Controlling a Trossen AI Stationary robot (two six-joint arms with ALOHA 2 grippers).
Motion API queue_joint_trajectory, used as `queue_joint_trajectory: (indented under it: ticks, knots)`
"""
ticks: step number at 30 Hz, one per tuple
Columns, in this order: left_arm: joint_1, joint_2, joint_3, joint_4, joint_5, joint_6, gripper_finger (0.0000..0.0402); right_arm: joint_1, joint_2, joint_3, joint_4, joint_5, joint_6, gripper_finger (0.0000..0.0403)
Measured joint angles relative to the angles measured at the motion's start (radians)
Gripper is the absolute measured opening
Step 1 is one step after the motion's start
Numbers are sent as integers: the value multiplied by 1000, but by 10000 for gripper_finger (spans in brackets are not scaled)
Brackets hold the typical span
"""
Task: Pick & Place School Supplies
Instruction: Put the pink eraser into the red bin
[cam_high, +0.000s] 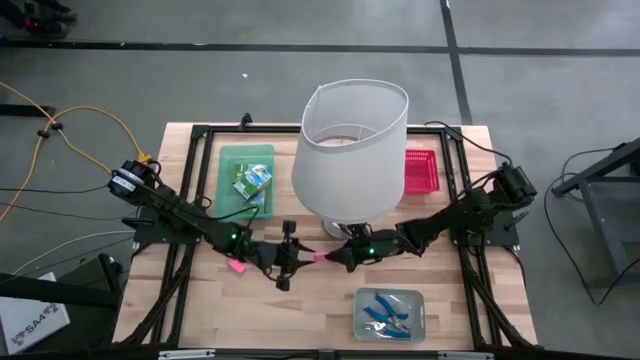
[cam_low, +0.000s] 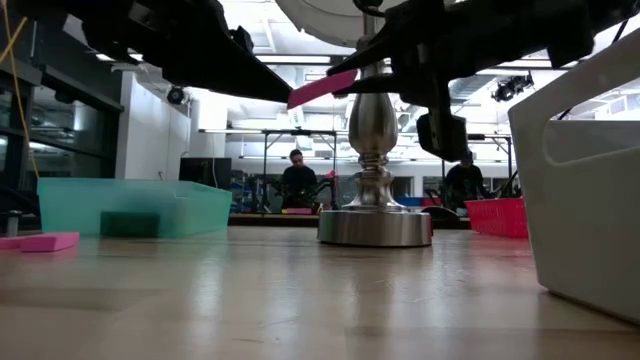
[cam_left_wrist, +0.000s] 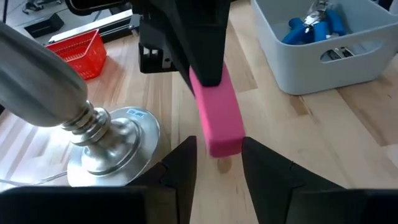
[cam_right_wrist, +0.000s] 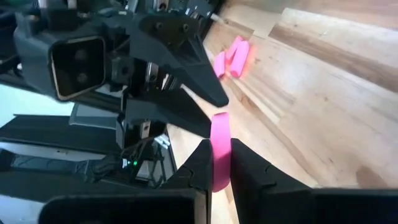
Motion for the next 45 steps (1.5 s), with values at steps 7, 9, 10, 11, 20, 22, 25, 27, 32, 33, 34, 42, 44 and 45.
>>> queue_joint_trajectory:
  ticks: [7, 9, 10, 11, 20, 22, 25, 27, 32, 33, 34, 42, 44, 45]
  knots:
    - [-18, 0, 0, -2, 0, 0, 120, 35, 0, 0, -1, 27, 0, 26]
    - [-23, 0, 0, -3, 0, -5, 121, 43, 0, 0, -1, 37, 0, 26]
    - [-24, 0, 0, -4, 0, -5, 121, 47, -1, 0, -1, 41, 0, 26]
    - [-25, 0, 0, -5, -1, -5, 121, 53, -5, 0, -6, 44, -2, 26]
    - [-26, 0, 0, -9, -6, -36, 121, 126, -82, 0, -113, 124, -39, 26]
    - [-26, 0, 0, -9, -6, -47, 121, 147, -110, 0, -180, 162, -29, 26]
    - [-29, 0, 0, -9, -7, -52, 121, 180, -161, 0, -279, 218, -10, 26]
    - [-35, 0, 0, -8, -7, -53, 121, 203, -195, 0, -347, 261, 13, 26]
    - [-45, 0, 0, -7, -7, -53, 121, 251, -260, 0, -562, 347, 96, 26]
    - [-46, 0, 0, -7, -7, -54, 121, 256, -271, 1, -605, 355, 116, 26]
    - [-45, 0, 0, -7, -7, -56, 121, 260, -282, 1, -656, 364, 138, 26]
    - [-45, 0, 0, -8, -7, -69, 121, 287, -400, 0, -1039, 400, 292, 25]
    - [-45, 0, 0, -8, -7, -69, 121, 283, -434, 1, -1140, 409, 327, 25]
    - [-45, 0, 0, -8, -7, -69, 121, 282, -451, 0, -1199, 409, 345, 25]
